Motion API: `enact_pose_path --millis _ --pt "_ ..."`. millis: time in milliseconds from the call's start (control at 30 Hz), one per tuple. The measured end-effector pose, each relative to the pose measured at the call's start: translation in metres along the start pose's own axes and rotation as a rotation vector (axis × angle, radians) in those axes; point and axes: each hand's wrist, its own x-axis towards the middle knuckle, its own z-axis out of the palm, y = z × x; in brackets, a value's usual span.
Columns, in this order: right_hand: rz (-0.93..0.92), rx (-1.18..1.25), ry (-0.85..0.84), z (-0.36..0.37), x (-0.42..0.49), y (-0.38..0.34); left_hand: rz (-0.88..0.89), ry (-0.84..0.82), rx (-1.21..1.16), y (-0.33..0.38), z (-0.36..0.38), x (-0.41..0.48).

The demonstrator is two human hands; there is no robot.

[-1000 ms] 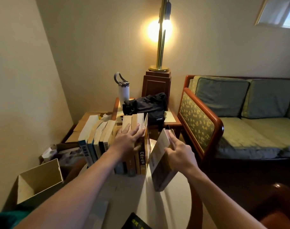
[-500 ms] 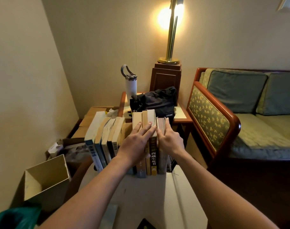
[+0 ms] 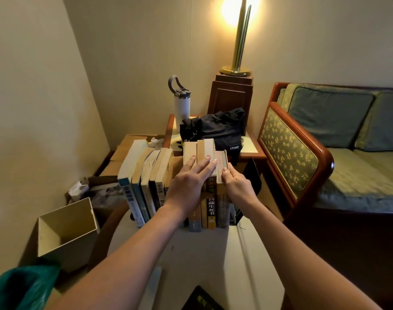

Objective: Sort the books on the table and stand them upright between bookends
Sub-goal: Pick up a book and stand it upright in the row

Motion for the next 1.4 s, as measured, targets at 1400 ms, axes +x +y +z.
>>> enact_pose_path --millis 1400 --pt "-0.122 -0.815 -0.382 0.052 -0.197 0.116 -0.719 -0.589 -0.167 -0.032 -0.005 -0.272"
